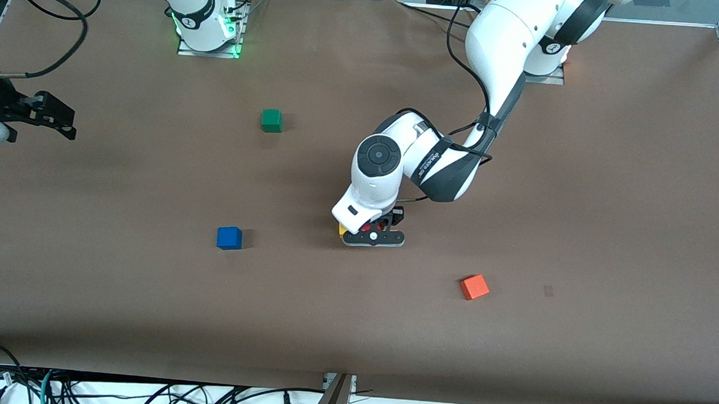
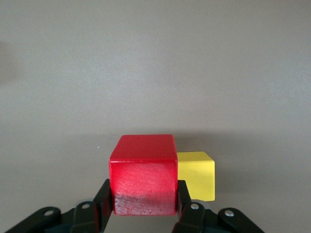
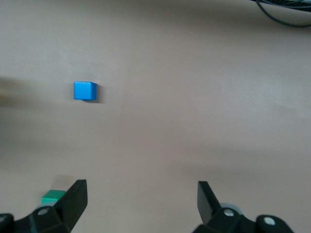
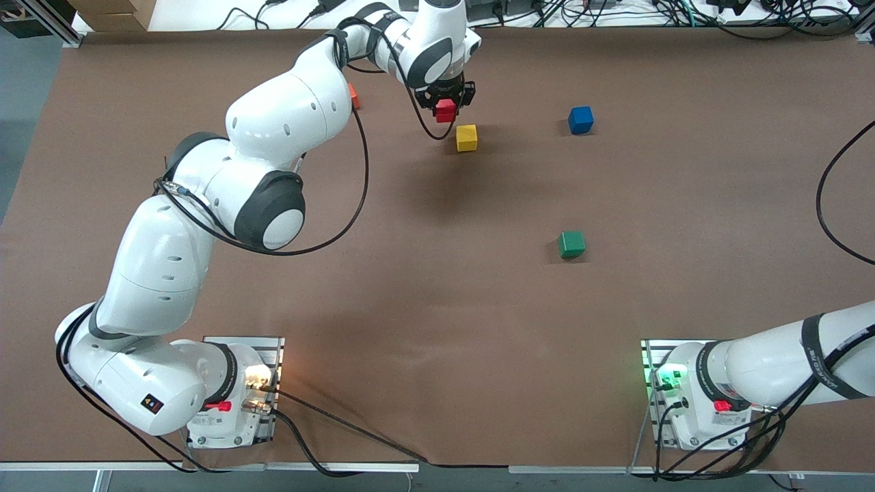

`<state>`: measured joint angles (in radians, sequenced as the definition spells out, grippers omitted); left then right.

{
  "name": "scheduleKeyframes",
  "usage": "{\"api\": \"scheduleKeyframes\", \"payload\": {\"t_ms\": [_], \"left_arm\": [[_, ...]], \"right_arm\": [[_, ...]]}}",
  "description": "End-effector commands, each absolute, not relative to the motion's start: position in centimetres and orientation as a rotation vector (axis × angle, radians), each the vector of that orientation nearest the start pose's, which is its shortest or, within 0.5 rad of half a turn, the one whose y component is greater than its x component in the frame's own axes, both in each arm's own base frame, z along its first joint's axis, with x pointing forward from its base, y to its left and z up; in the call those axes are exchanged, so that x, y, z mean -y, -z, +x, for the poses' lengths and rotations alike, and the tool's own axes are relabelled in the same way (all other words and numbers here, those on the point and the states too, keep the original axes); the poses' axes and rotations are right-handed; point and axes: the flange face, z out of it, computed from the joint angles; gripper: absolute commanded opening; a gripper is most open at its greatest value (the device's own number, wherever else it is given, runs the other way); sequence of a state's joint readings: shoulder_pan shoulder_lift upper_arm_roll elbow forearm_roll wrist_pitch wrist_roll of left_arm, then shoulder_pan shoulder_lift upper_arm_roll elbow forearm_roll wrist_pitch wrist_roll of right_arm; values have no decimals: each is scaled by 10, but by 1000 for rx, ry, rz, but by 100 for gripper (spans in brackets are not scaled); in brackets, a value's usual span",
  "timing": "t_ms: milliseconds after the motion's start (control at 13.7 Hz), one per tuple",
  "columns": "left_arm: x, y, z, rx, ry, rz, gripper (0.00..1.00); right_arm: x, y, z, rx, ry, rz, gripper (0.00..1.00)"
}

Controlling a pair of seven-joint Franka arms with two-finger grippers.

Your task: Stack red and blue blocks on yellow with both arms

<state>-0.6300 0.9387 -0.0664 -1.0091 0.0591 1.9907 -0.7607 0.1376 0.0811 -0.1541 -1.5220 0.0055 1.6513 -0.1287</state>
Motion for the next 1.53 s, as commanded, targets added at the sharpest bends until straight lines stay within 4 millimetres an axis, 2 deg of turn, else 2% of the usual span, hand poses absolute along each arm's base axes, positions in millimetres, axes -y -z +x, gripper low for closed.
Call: {"api": "scheduleKeyframes", "payload": {"t_ms": [0,73,219,292,585,804,877,950,1096,1169,1315,1388,1462], "left_arm": [[495,-288,613,141,26,-3191,0],[499,-284,610,136,15,-3192,0],[506,-270,604,167,-9,-3188,0],[511,-269,600,190,-14,-3189,0],[519,-272,593,296,-94,-3226,0],[527,-282,593,314,-59,-3242,0],[531,-273,595,315,-55,-3248,0],[532,-269,597,319,-54,-3249,0],[531,-269,597,320,-51,-3249,0],[531,-269,597,320,-51,-3249,0],[532,-268,597,318,-51,-3250,0],[532,-268,597,319,-49,-3249,0],[532,-269,597,319,-48,-3250,0]], "right_arm": [[43,-617,587,54,110,-3059,100],[56,-617,587,7,114,-3034,100],[60,-601,594,-6,83,-3030,100],[59,-592,600,-2,74,-3043,100],[68,-581,603,-7,37,-3092,100],[54,-569,605,35,-10,-3094,100],[51,-557,609,53,-54,-3089,100],[49,-538,613,64,-125,-3081,100],[24,-486,623,116,-325,-3066,100],[15,-480,621,124,-369,-3064,100],[12,-483,624,145,-347,-3067,100],[9,-469,628,146,-373,-3066,100],[8,-464,630,155,-380,-3064,100]]}}
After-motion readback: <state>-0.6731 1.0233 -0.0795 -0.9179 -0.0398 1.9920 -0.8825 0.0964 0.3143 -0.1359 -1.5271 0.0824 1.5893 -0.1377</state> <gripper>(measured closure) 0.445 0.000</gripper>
